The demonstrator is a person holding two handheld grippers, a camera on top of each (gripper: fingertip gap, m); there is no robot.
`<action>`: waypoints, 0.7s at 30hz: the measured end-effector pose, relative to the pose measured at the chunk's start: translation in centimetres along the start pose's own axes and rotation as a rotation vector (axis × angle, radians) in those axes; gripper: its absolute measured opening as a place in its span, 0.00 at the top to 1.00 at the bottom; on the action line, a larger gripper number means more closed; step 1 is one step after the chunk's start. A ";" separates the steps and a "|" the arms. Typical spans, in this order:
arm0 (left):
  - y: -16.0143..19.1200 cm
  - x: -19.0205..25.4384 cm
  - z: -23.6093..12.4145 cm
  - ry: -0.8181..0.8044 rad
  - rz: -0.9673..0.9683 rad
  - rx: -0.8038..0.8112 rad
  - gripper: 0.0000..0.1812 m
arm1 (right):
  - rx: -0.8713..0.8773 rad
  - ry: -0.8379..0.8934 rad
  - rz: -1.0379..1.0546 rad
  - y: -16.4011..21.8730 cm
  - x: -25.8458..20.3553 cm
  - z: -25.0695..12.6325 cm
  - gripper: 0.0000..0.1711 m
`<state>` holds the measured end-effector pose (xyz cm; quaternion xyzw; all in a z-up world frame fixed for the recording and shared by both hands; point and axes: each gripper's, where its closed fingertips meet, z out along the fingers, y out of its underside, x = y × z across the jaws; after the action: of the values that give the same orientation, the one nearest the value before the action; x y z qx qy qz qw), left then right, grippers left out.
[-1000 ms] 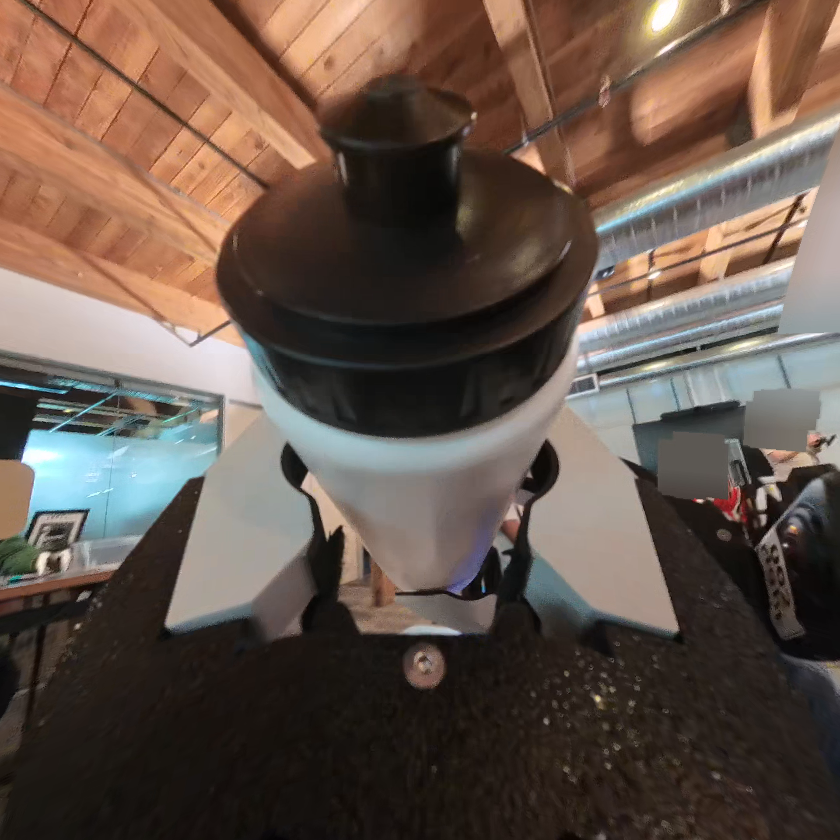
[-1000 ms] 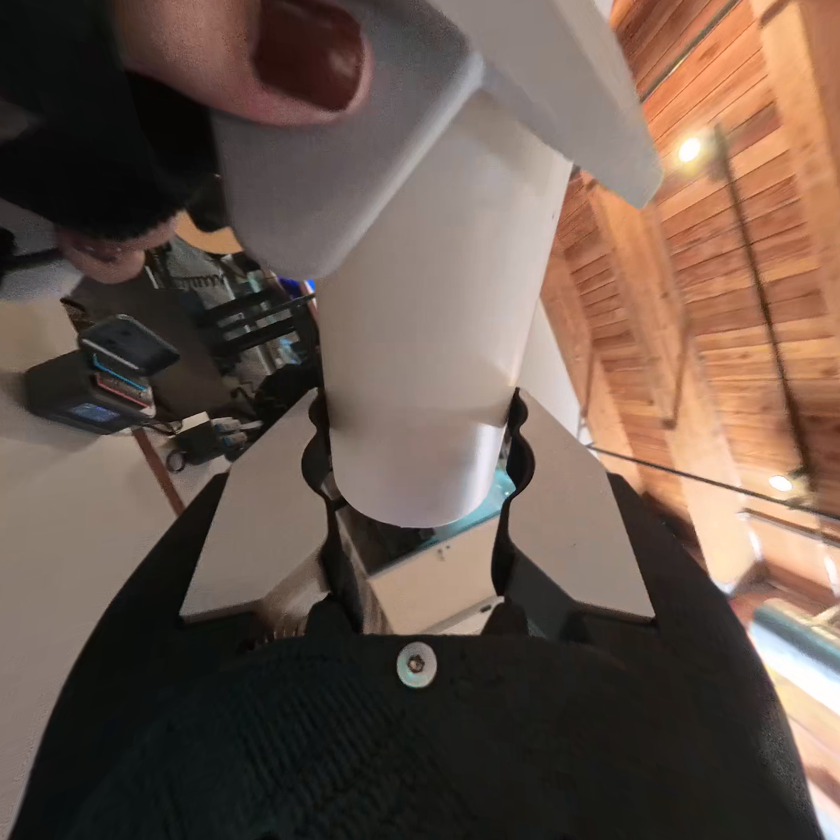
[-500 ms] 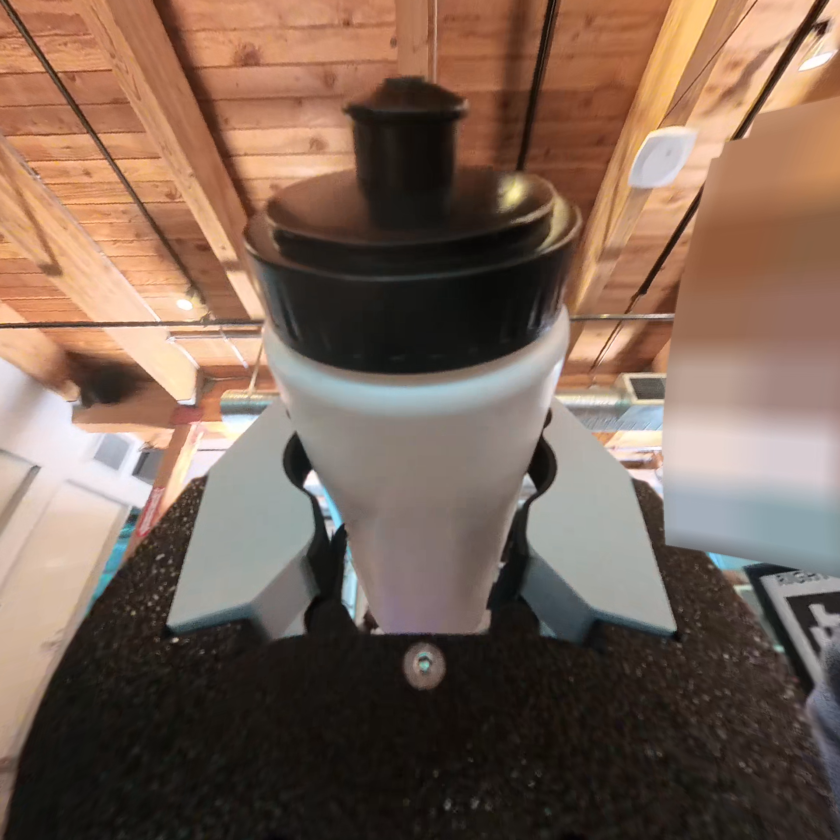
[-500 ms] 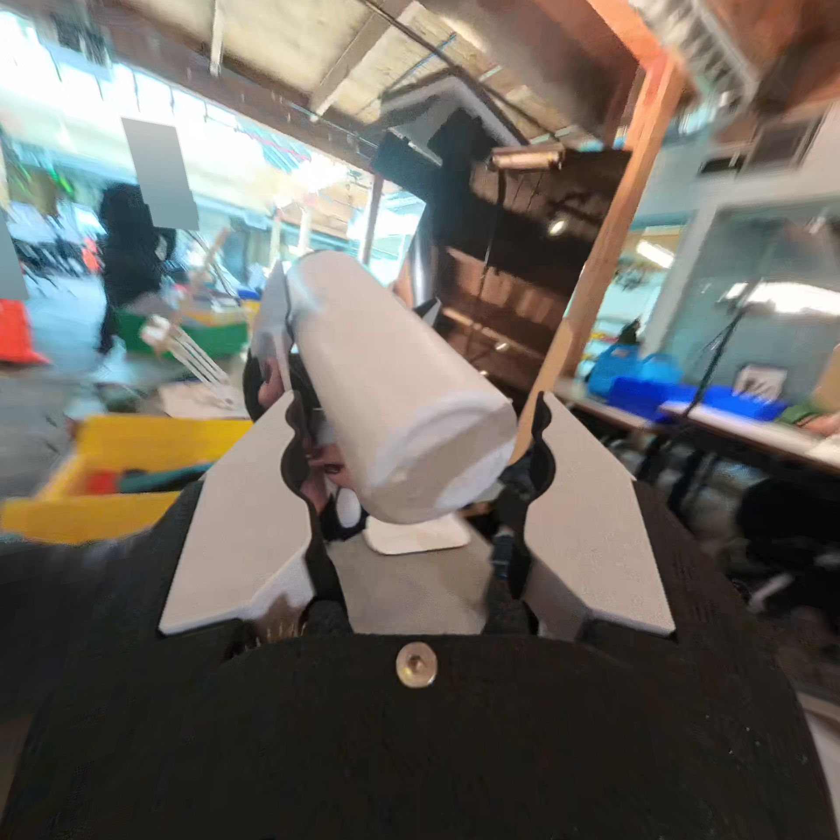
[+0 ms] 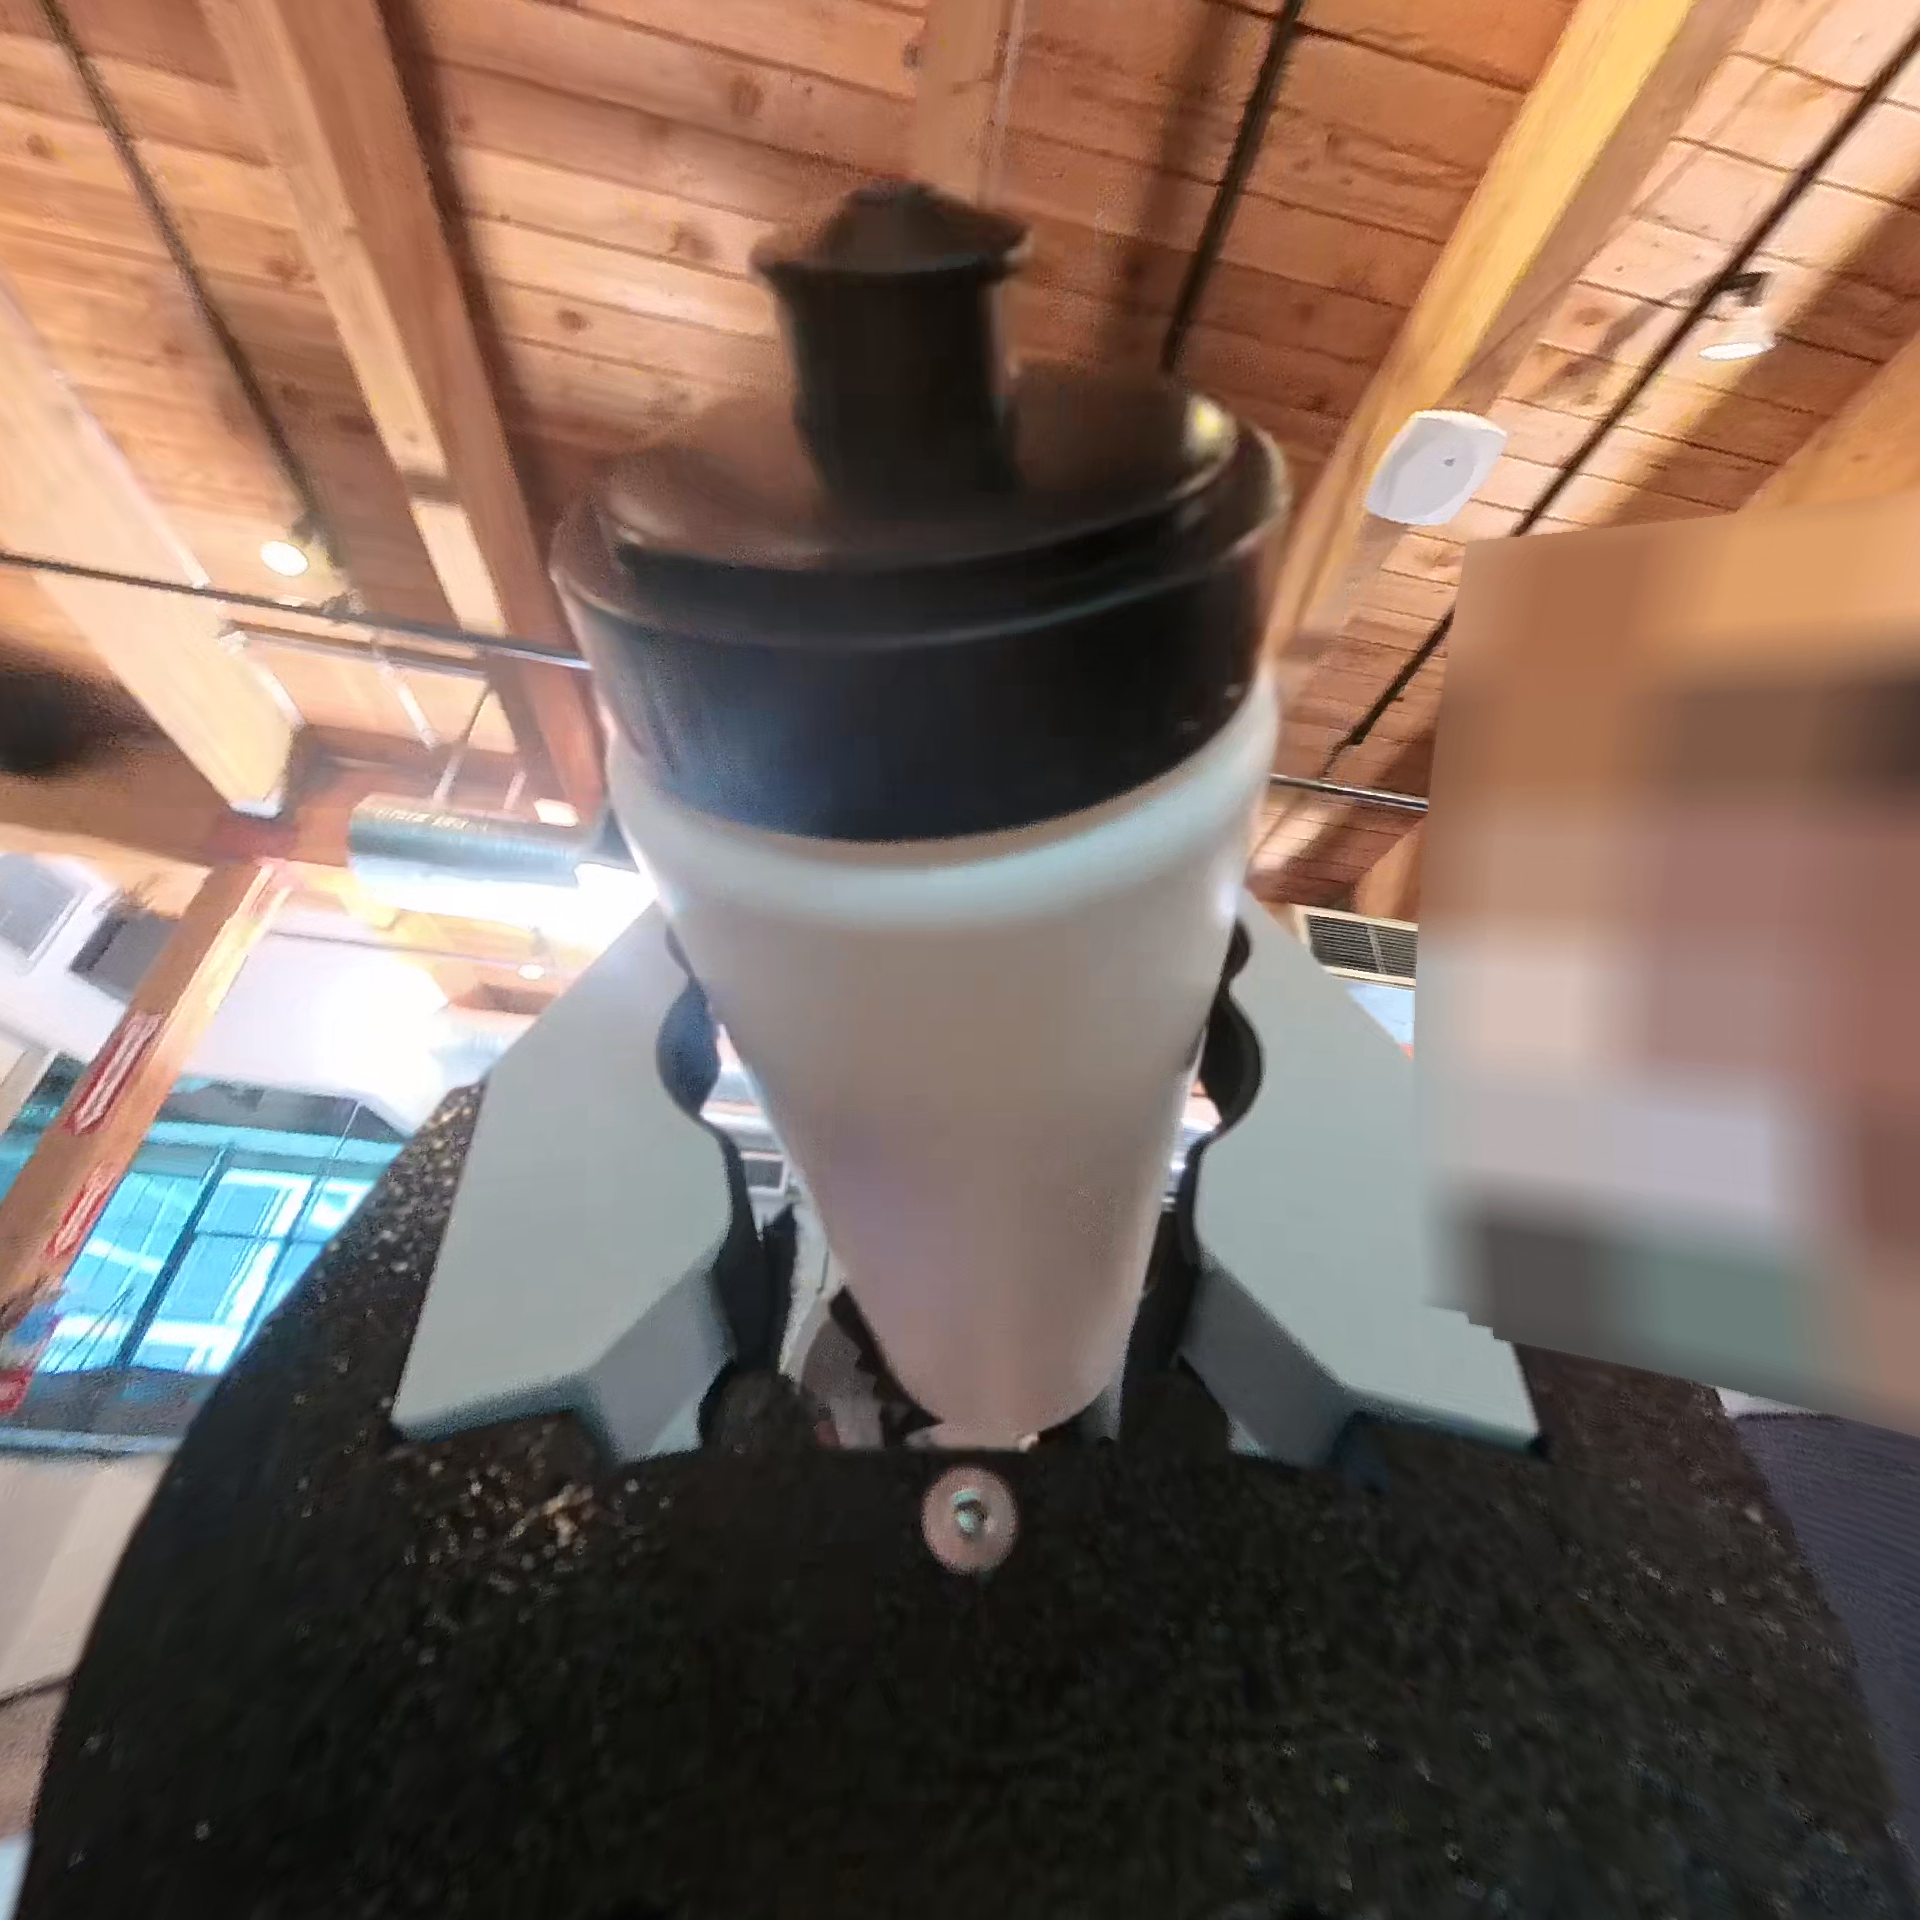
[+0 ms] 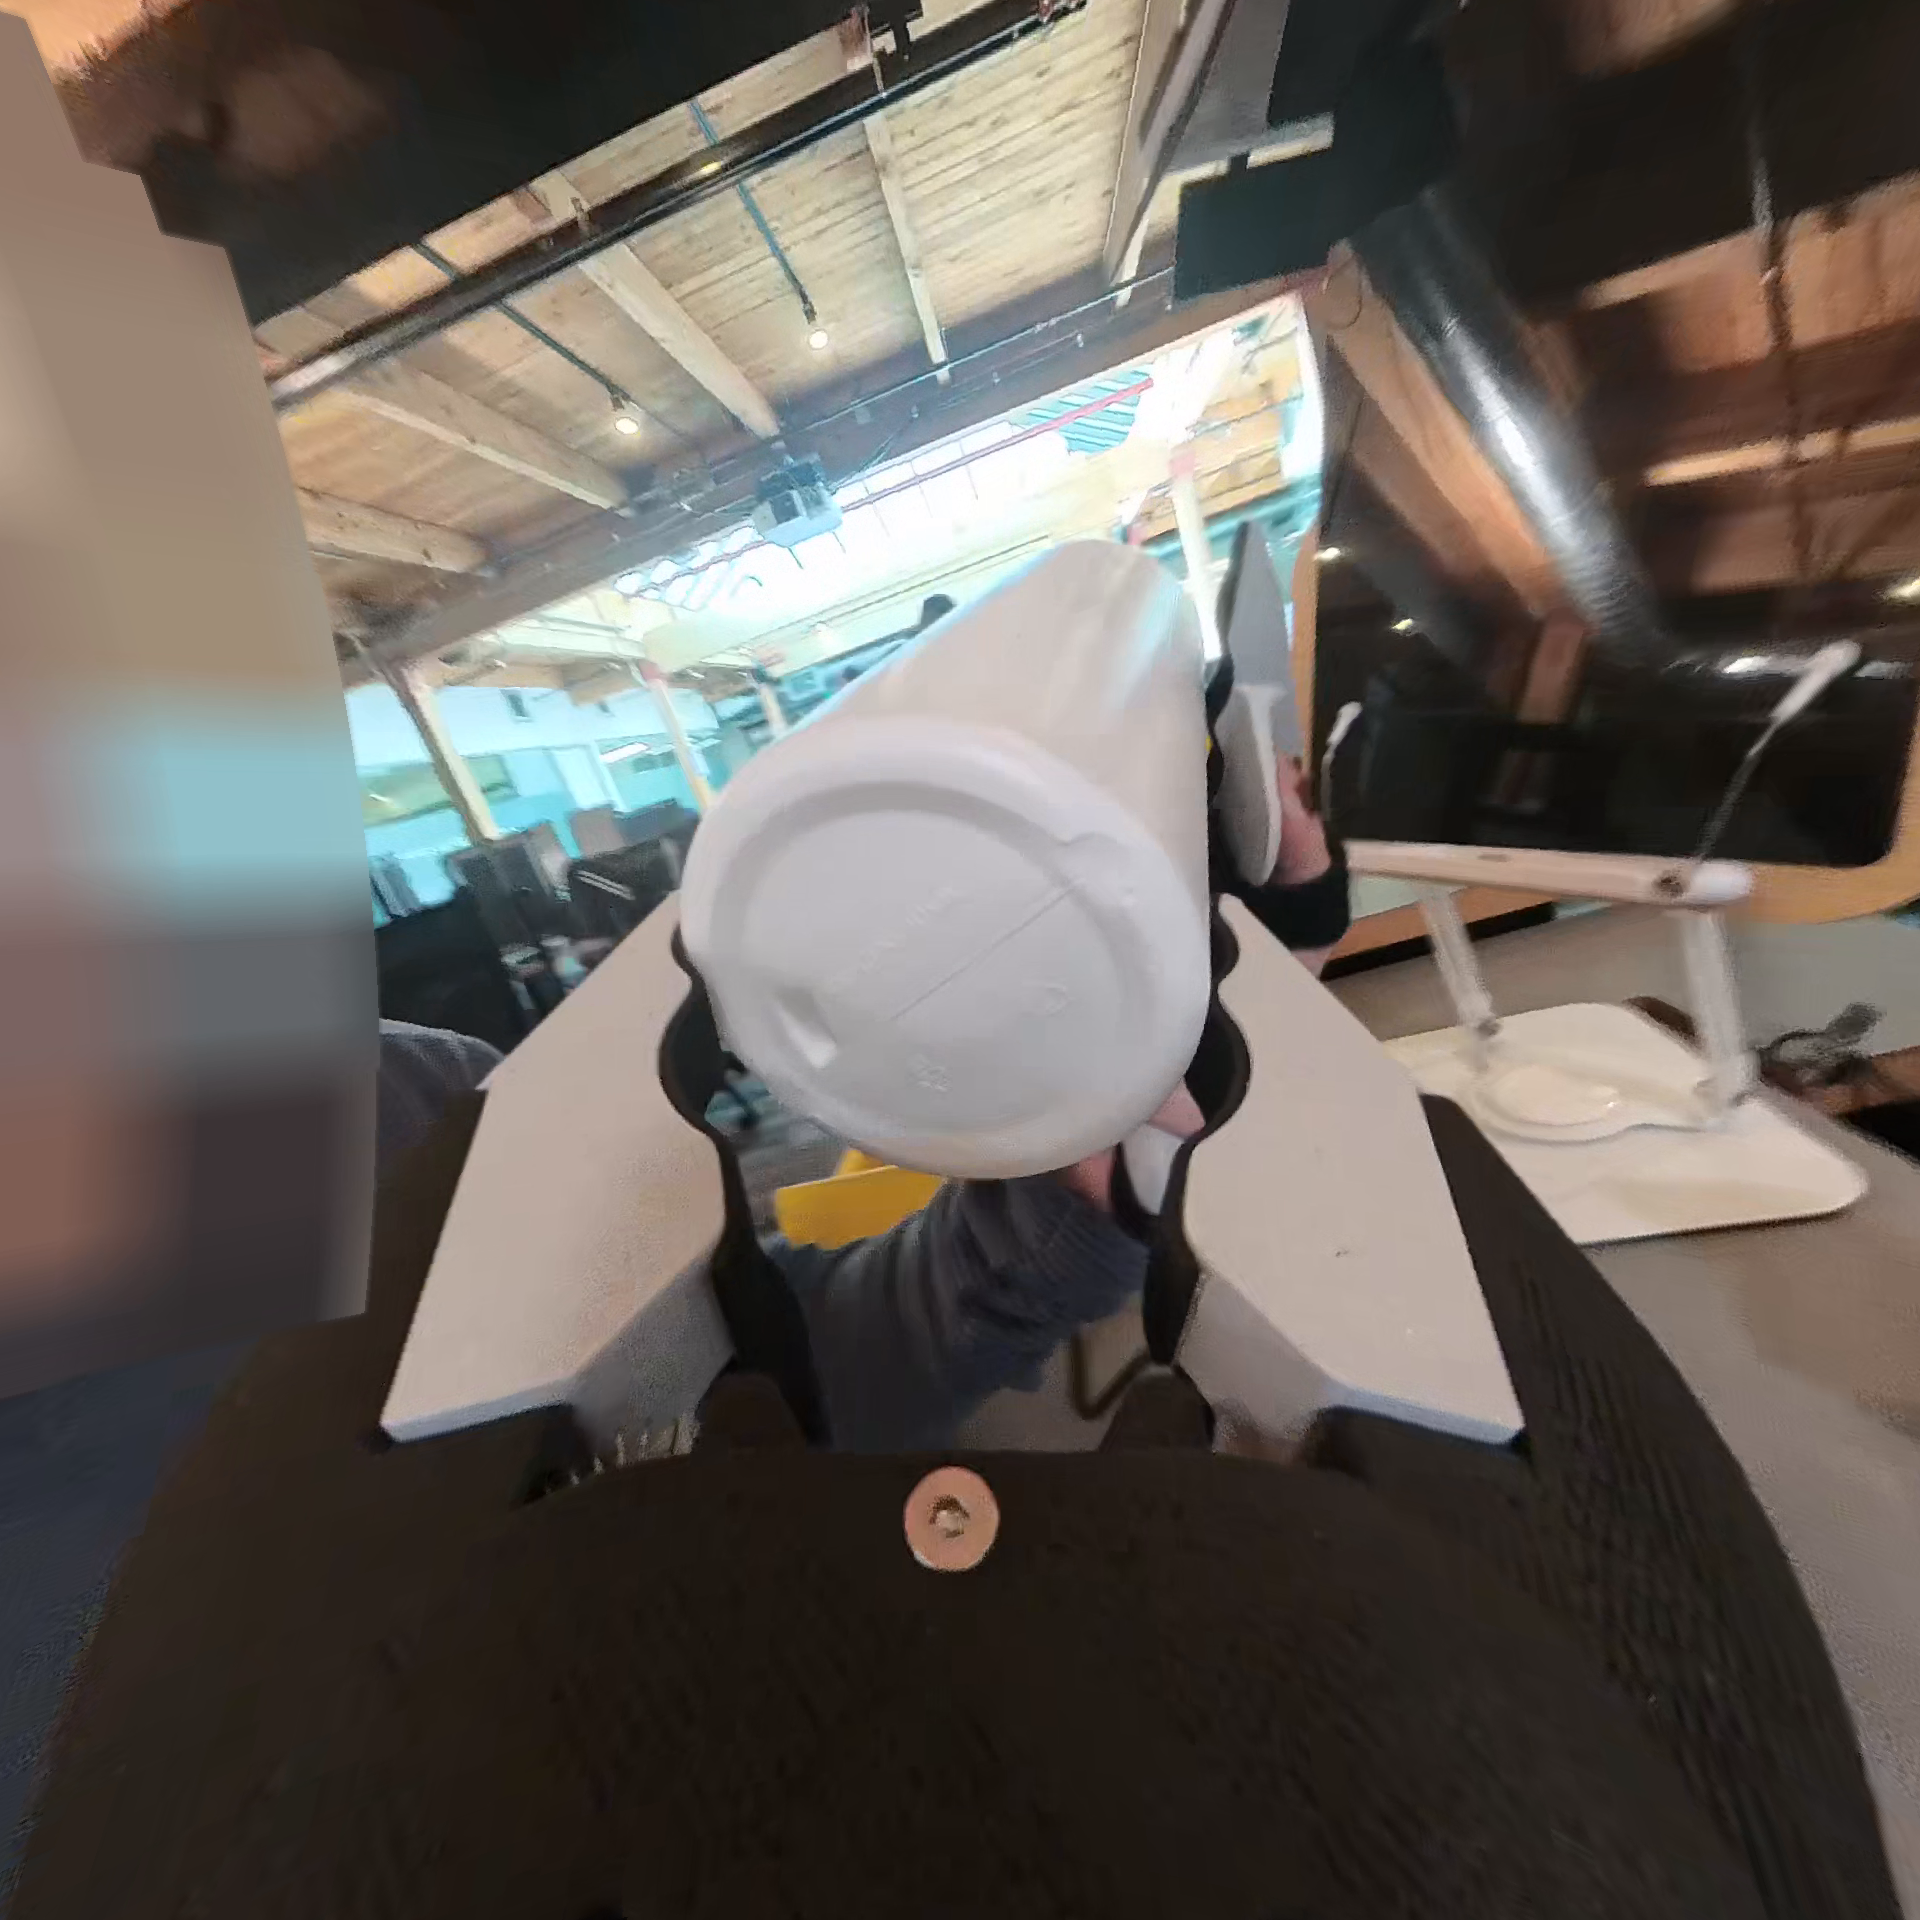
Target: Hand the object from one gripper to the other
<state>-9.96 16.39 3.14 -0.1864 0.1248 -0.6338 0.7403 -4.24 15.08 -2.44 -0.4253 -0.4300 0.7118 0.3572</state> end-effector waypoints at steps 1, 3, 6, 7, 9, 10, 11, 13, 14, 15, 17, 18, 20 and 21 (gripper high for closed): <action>0.2 -0.7 -0.1 -0.038 -0.006 -0.014 0.49 | -0.003 0.034 -0.063 -0.1 0.1 -0.1 0.46; 0.9 -1.8 -0.1 -0.094 -0.033 -0.056 0.44 | -0.024 0.121 -0.231 -0.2 0.4 -0.3 0.46; 1.9 -2.8 0.0 -0.124 -0.150 -0.093 0.39 | -0.096 0.245 -0.542 0.1 0.4 -0.4 0.46; 2.2 -3.1 0.0 -0.131 -0.180 -0.099 0.38 | -0.120 0.283 -0.649 0.2 0.3 -0.4 0.46; 2.7 -3.3 0.1 -0.129 -0.240 -0.111 0.36 | -0.168 0.334 -0.915 0.5 -0.2 -0.4 0.46; 2.9 -3.2 0.2 -0.118 -0.268 -0.113 0.36 | -0.204 0.357 -1.066 0.9 -0.3 -0.4 0.46; 2.9 -3.0 0.2 -0.099 -0.294 -0.109 0.38 | -0.246 0.387 -1.206 1.3 -0.3 -0.5 0.46; 2.6 -2.6 0.3 -0.062 -0.324 -0.095 0.45 | -0.331 0.468 -1.359 1.6 0.5 -0.8 0.46; 2.4 -2.5 0.2 -0.062 -0.304 -0.090 0.46 | -0.369 0.494 -1.353 1.7 0.9 -1.0 0.46; 2.3 -2.5 0.2 -0.069 -0.270 -0.092 0.46 | -0.398 0.498 -1.310 2.0 1.2 -1.2 0.46; 2.2 -2.6 0.1 -0.095 -0.196 -0.107 0.47 | -0.429 0.480 -1.177 2.6 1.5 -1.5 0.46; 2.0 -2.6 0.1 -0.111 -0.160 -0.107 0.47 | -0.426 0.476 -1.120 2.6 1.6 -1.7 0.46; 1.7 -2.6 0.0 -0.134 -0.099 -0.103 0.52 | -0.403 0.495 -1.054 2.1 1.9 -2.0 0.42; 1.9 -2.7 0.0 -0.155 -0.061 -0.120 0.52 | -0.397 0.509 -1.031 1.9 2.0 -2.1 0.41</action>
<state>-8.74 19.26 2.20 -0.2824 0.0992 -0.6310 0.7157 -3.36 16.80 -5.37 -0.3777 -0.6060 0.2295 0.6614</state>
